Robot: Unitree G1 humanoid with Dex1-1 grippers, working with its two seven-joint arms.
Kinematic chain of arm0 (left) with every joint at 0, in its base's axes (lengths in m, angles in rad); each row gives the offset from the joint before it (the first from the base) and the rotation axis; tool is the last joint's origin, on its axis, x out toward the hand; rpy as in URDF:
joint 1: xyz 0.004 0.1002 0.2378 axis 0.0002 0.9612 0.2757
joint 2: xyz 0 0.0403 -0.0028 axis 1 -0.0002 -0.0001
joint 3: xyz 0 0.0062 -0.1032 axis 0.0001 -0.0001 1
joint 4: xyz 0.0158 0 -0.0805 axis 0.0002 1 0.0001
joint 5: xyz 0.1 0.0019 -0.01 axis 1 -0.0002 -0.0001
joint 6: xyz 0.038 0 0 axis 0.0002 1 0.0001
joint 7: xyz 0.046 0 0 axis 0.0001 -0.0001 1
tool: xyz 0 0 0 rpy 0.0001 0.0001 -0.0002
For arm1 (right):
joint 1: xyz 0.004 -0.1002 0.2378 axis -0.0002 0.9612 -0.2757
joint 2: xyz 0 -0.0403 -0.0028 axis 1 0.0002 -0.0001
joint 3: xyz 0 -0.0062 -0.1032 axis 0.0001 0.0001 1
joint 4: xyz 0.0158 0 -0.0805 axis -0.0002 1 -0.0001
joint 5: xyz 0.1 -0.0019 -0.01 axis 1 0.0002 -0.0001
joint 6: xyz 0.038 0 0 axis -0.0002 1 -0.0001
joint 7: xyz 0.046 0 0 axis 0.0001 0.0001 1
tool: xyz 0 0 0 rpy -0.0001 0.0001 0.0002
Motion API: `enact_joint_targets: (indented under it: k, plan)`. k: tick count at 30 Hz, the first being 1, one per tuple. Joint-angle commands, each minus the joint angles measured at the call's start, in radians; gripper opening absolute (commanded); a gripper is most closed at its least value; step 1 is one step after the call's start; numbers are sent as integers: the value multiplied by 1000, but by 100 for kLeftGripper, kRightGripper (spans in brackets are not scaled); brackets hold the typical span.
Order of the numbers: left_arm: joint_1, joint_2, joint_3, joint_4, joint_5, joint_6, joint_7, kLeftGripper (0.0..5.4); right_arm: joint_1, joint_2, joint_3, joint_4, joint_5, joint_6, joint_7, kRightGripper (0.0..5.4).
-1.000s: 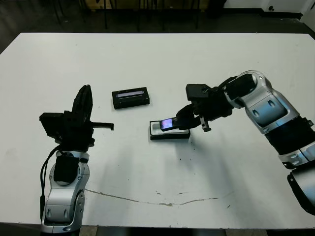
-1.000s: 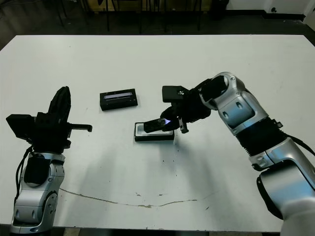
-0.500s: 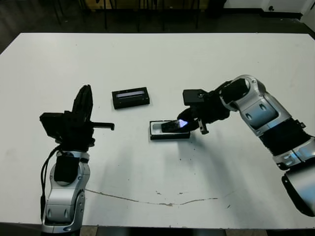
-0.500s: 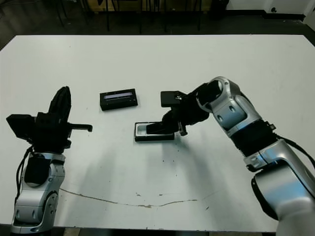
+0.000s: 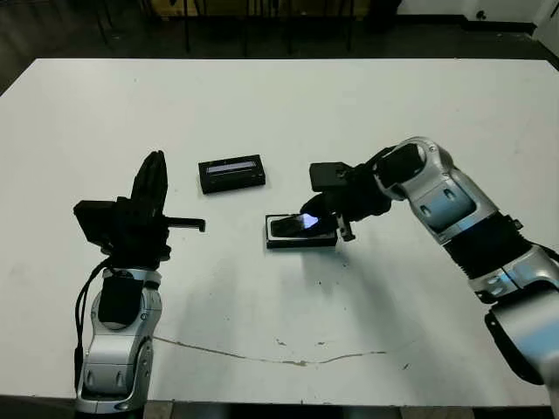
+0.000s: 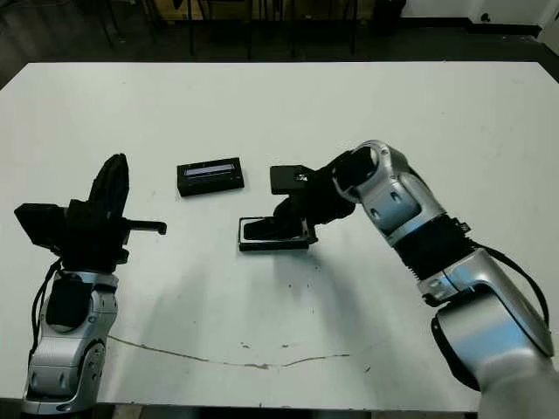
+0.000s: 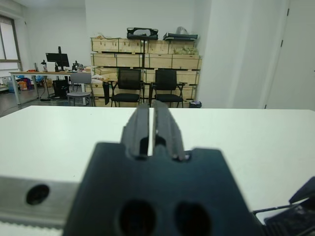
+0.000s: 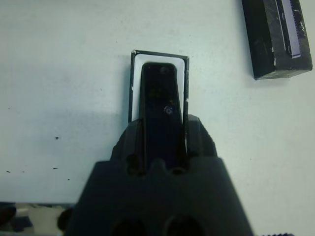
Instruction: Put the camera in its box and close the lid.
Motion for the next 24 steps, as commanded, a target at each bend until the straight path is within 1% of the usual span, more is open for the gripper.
enact_joint_targets:
  k: [1, 5, 6, 8, 9, 10, 11, 12, 13, 16, 19, 22, 24]
  plan:
    - [19, 1, 2, 9, 7, 9, 4, 0, 11, 30, 31, 1, -10, 24, 9, 80]
    - [20, -1, 4, 11, 2, 7, 3, 0, 15, 39, 37, -4, -17, 58, 12, 80]
    - [20, -1, 4, 12, 2, 5, 3, 0, 18, 37, 38, -8, -19, 50, 10, 80]
    - [19, -2, 3, 10, 5, 8, 6, 0, 29, 29, 38, -13, -24, -9, -1, 80]
    - [20, -2, 3, 9, 5, 10, 6, 0, 33, 25, 38, -16, -28, -20, -5, 80]
    - [20, -3, 2, 7, 5, 13, 7, 0, 34, 22, 37, -17, -31, -18, -5, 80]
    - [21, -2, 3, 6, 5, 14, 7, 0, 31, 19, 38, -16, -32, 2, 4, 80]
    - [21, -2, 4, 8, 3, 11, 5, 0, 21, 14, 35, -7, -26, 9, 25, 98]
    - [21, -1, 5, 9, 1, 10, 3, 0, 10, 8, 30, 7, -18, -2, 46, 118]
    - [20, 0, 7, 13, -2, 4, 0, 0, -13, -12, 1, 43, 6, -78, 79, 168]
    - [20, 0, 6, 13, -2, 4, -1, 0, -31, -29, -39, 60, 23, -63, 78, 217]
    - [20, -3, 4, 12, 2, 5, 3, 0, -32, -47, -92, 56, 42, -62, 54, 268]
    - [21, -2, 2, 13, 7, 2, 4, 0, -26, -63, -124, 26, 47, -31, 32, 302]
